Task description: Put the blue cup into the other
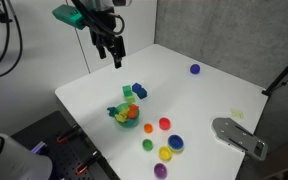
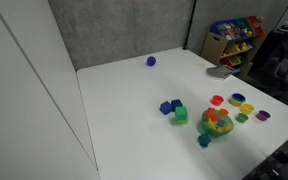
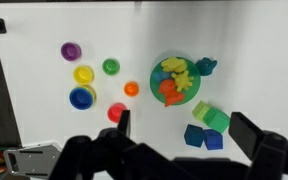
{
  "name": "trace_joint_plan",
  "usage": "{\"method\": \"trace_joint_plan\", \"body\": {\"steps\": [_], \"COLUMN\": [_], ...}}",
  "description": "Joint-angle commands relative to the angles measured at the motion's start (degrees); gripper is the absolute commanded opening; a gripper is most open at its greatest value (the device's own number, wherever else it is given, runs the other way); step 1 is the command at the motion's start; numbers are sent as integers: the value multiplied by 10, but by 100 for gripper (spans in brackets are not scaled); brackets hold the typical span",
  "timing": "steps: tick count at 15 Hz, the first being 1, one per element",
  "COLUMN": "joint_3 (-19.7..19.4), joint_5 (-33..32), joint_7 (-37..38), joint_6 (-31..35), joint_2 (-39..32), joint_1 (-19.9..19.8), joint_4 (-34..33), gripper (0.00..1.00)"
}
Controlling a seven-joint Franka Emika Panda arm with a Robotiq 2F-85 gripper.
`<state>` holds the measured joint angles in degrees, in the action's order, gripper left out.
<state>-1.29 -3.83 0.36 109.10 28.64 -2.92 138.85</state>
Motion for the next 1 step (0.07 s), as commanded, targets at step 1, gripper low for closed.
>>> {"method": "trace_joint_plan", "body": {"steps": [1], "joint_3": [-1], "joint_5": [-1], "joint_7": [0], "joint_6": [-1], "joint_2": [-2], "joint_1": [2], "joint_4": [-1], "gripper": [100]}}
